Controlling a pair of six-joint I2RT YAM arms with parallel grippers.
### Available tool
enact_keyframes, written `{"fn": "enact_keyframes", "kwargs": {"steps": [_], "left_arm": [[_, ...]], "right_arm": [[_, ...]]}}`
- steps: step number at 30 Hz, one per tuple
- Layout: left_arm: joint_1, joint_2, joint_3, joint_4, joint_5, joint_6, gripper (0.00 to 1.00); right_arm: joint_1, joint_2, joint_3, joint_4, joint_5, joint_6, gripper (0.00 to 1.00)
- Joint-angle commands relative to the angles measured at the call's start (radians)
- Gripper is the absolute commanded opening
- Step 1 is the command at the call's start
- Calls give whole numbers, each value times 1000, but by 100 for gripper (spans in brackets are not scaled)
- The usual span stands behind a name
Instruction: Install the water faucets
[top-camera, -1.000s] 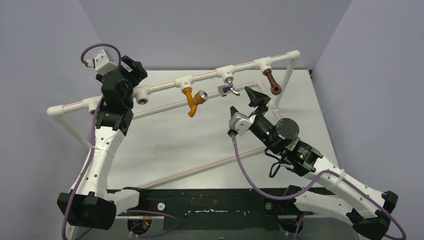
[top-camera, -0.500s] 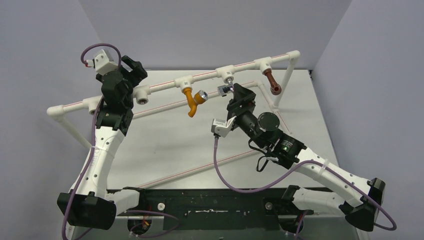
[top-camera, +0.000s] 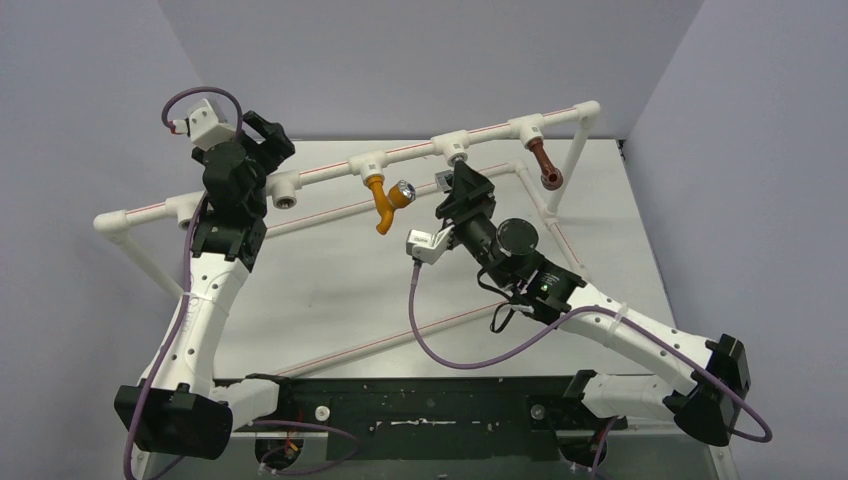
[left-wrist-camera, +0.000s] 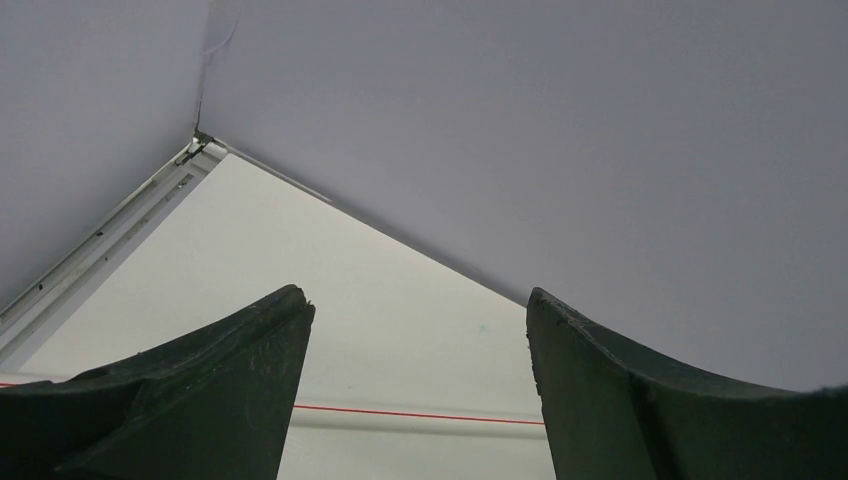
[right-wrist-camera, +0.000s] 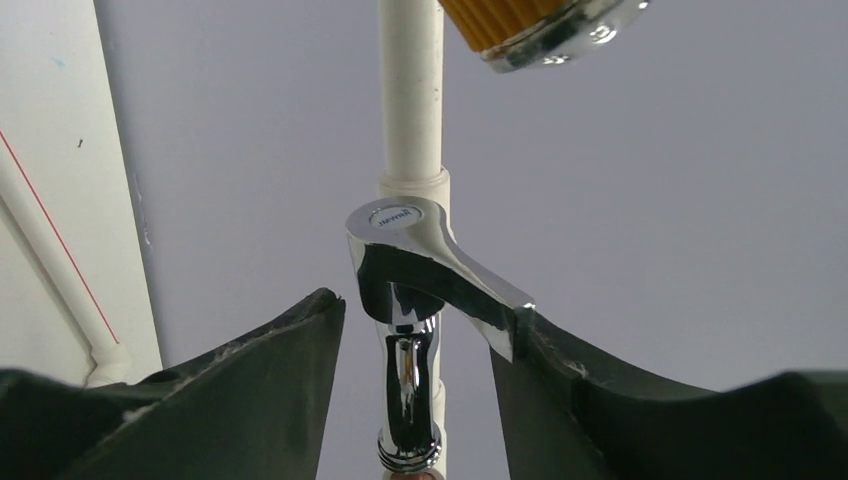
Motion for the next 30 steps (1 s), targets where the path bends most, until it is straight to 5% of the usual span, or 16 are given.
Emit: {"fn": "enact_keyframes", "kwargs": {"steps": [1, 5, 10, 21, 30], "left_arm": [[-7, 71, -89, -250, 28, 8, 76], [-7, 71, -89, -251, 30, 7, 76], [-7, 71, -89, -250, 29, 8, 76], [-7, 68, -89, -251, 25, 8, 76], [-6, 65, -90, -251, 24, 9, 76]], "right_arm": [[-14, 19, 41, 84, 16, -3, 51], [-20, 31, 49, 92, 13, 29, 35], [-21, 26, 38, 144, 4, 128, 1], [-21, -30, -59, 491, 28, 695, 0], [-26, -35, -123, 776, 250, 1249, 0]]}}
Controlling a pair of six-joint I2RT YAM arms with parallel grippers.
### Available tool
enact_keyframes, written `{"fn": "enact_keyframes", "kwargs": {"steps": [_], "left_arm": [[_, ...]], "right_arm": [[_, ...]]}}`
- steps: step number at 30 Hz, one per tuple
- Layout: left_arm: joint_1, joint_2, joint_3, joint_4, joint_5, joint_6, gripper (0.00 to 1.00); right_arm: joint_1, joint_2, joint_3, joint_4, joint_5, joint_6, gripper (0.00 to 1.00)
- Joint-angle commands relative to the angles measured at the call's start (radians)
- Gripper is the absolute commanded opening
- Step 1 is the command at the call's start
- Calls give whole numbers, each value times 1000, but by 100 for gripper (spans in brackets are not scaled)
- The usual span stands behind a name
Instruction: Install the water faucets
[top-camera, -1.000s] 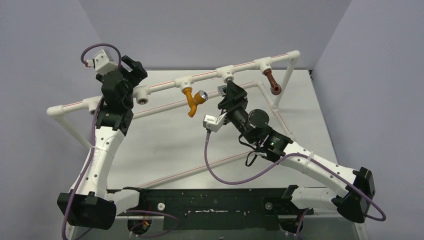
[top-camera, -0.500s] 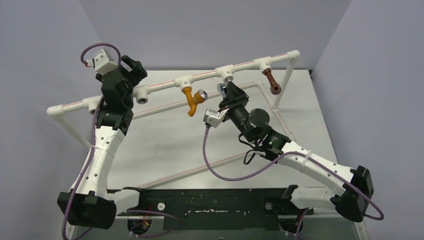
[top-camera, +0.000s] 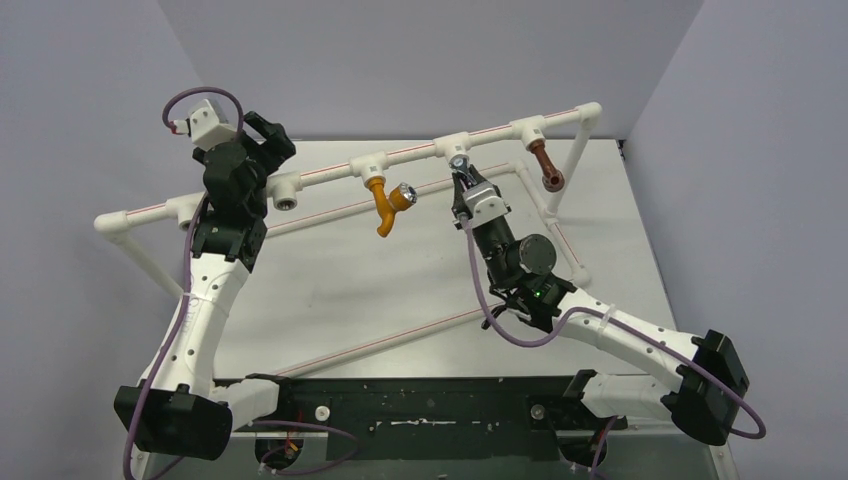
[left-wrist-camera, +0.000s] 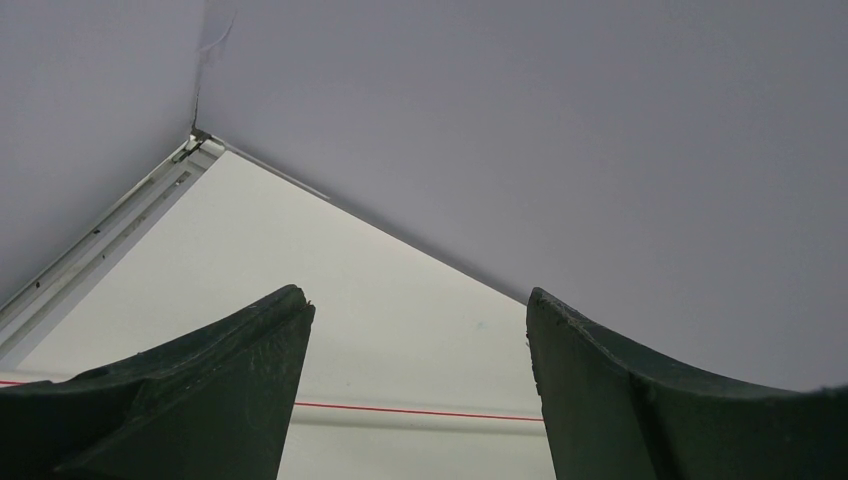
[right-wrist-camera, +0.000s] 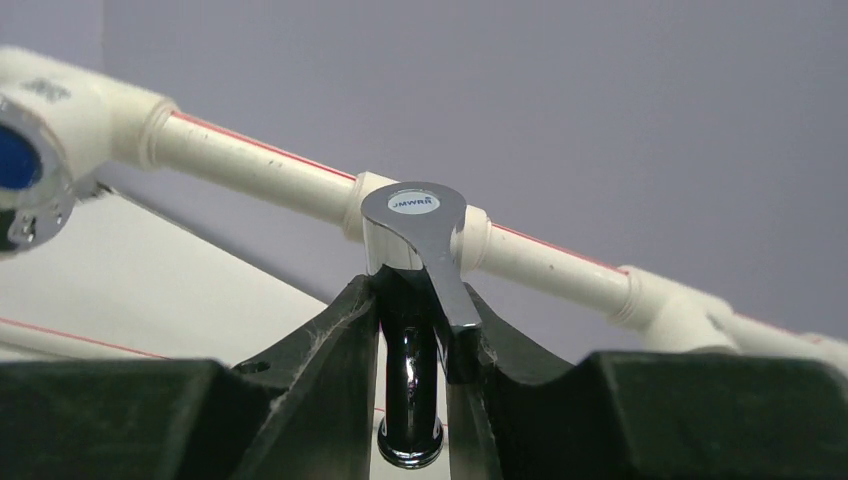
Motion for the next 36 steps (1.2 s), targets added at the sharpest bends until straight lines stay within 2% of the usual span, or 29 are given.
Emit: {"fn": "enact_keyframes", "kwargs": {"steps": [1, 10, 15, 17, 22, 26, 36], "left_arm": [[-5, 67, -89, -251, 24, 9, 76], [-5, 62, -90, -251, 25, 9, 76], [-5, 61, -90, -251, 25, 10, 76], [-5, 61, -90, -251, 25, 11, 76], [-3, 60, -90, -250, 24, 11, 76], [-4, 59, -90, -251, 21, 13, 76], [-4, 61, -90, -251, 14, 14, 76]], "right_arm": [[-3, -48, 5, 307, 182, 378, 0], [-4, -20, -37, 352, 388, 772, 0], [-3, -15, -52, 266, 522, 1086, 0], [-3, -18, -41, 173, 575, 1240, 0], [-4, -21, 48, -256, 670, 1680, 0], [-8, -22, 105, -509, 682, 1924, 0], [-11, -47, 129, -683, 631, 2095, 0]]}}
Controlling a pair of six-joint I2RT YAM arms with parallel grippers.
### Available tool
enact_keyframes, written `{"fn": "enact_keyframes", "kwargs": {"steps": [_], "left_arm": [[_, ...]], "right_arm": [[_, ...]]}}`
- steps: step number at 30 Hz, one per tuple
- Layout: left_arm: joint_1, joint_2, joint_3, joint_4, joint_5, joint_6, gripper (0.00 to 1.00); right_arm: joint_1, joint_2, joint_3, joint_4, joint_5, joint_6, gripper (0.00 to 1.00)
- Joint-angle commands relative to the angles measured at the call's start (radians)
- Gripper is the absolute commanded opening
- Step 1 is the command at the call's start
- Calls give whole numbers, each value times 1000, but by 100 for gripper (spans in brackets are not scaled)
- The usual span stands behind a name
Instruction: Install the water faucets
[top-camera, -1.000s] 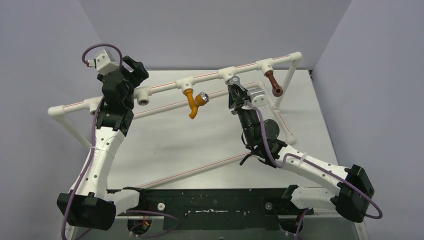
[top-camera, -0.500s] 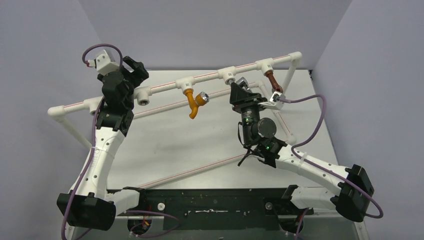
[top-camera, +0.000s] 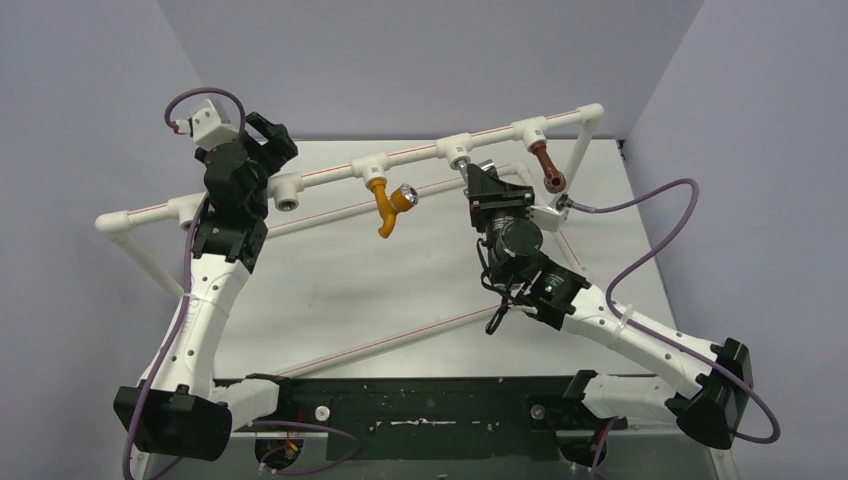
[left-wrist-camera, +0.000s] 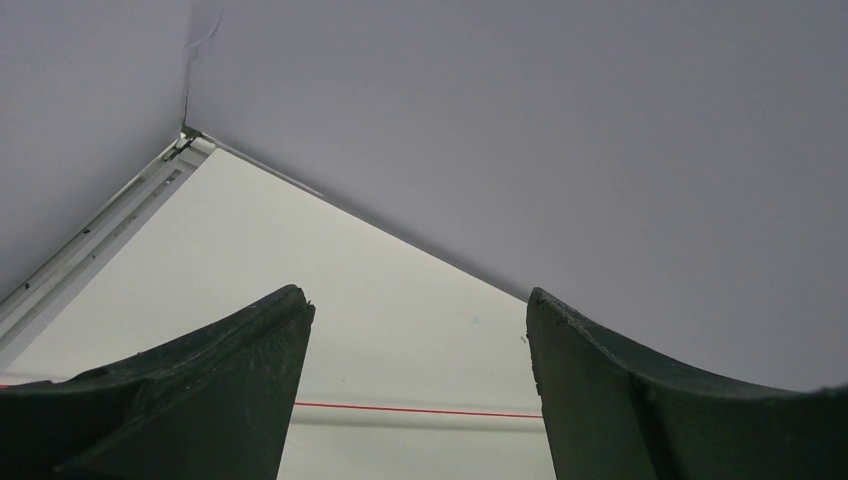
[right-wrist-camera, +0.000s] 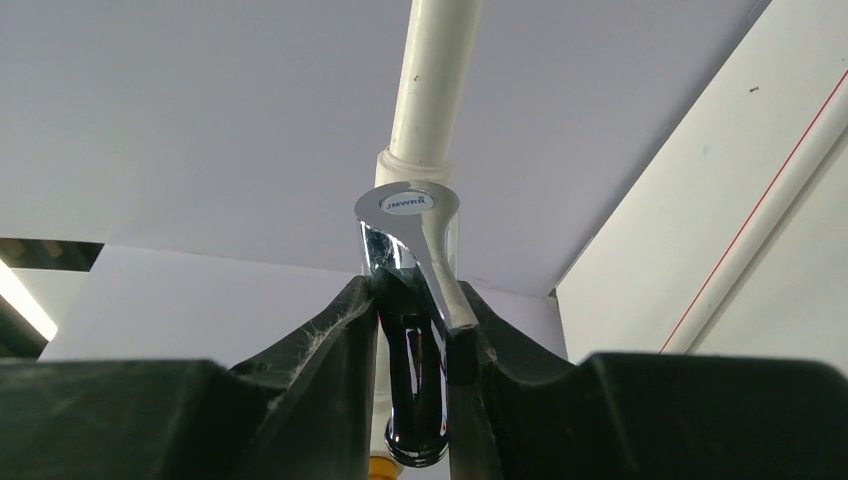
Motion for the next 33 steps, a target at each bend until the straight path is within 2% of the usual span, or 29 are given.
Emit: {"fn": "enact_keyframes", "kwargs": {"steps": [1, 4, 7, 9, 16, 21, 25, 30, 33], "left_arm": [[1, 64, -87, -251, -1, 13, 76], [0, 66, -87, -250, -2, 14, 76], [0, 66, -86, -250, -2, 13, 76], [1, 66, -86, -251, -4, 13, 76], [1, 70, -85, -249, -6, 12, 76], [1, 72, -85, -250, -4, 11, 76], [1, 72, -85, -250, -5, 12, 76], [1, 72, -85, -250, -6, 12, 76], [1, 72, -85, -250, -3, 13, 76]], "right_arm": [[-25, -28, -5, -212, 130, 116, 0], [-26, -40, -20, -208, 122, 123, 9], [-26, -55, -33, -184, 116, 105, 28], [-26, -68, -45, -161, 109, 83, 38], [-26, -137, -72, -175, 95, 31, 63], [-26, -193, -78, -178, 46, -96, 71], [-26, -241, -80, -181, -28, -222, 73], [-27, -285, -33, -239, -95, -448, 74], [-28, -295, -3, -230, -175, -659, 75]]}}
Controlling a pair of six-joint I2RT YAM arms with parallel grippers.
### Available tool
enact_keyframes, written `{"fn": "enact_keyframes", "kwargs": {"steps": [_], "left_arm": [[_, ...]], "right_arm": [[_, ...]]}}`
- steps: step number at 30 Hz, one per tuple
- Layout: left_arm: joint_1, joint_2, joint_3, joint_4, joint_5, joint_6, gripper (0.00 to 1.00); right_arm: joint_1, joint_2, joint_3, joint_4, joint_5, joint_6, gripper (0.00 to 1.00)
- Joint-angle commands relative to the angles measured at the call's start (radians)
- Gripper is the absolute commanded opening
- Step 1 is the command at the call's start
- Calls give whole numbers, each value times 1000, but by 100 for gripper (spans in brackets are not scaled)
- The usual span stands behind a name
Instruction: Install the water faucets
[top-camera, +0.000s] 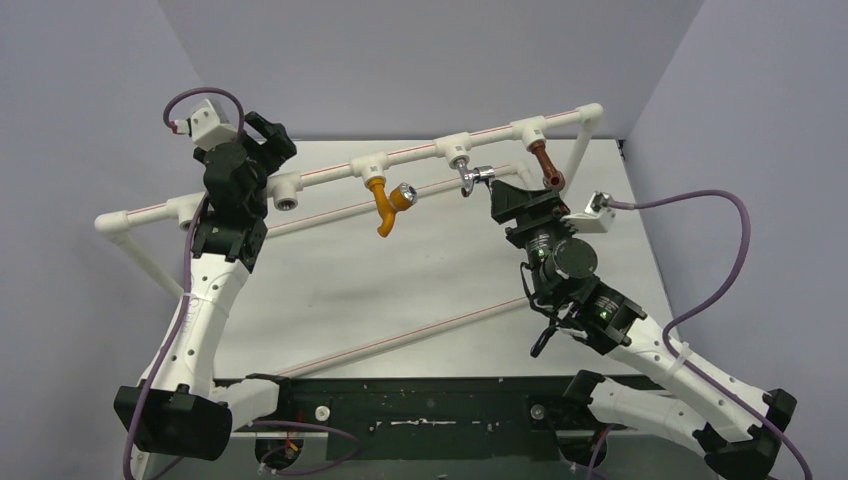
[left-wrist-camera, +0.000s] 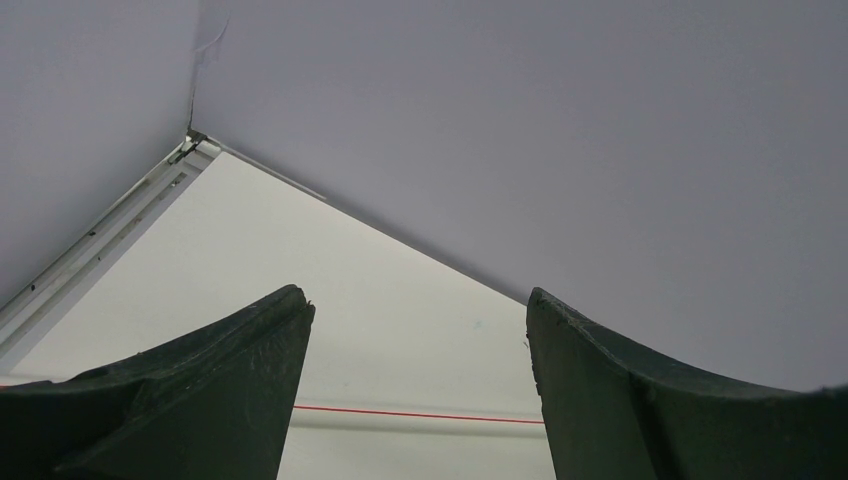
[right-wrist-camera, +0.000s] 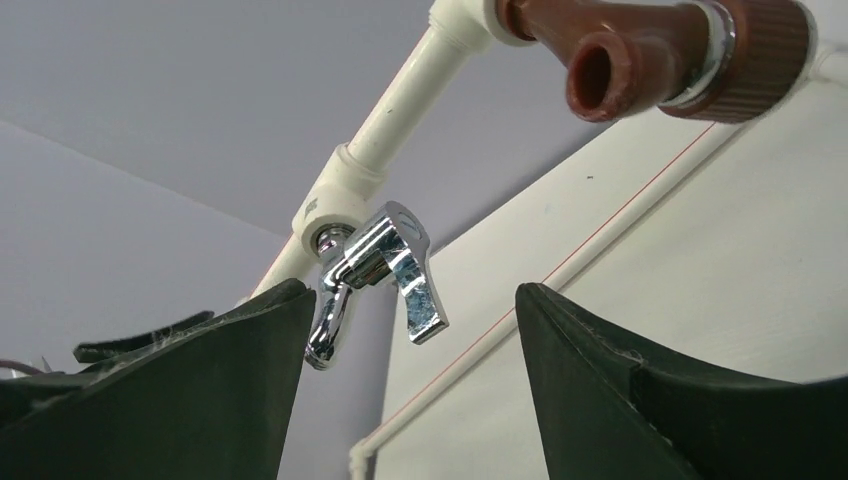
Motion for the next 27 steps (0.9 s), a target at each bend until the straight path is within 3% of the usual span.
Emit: {"fn": "enact_keyframes", "kwargs": {"steps": [1, 6, 18, 27], "left_arm": [[0, 71, -84, -253, 3, 11, 76], [-1, 68, -85, -252, 6, 11, 76], [-1, 64, -84, -251, 7, 11, 76], [0, 64, -85, -252, 6, 11, 76]], "right_arm": [[-5, -20, 78, 7, -136, -379, 75], [-5, -24, 126, 21, -324, -762, 75], [-4, -1, 190, -146, -632, -1609, 79], [8, 19, 117, -59, -585, -2058, 83]]}}
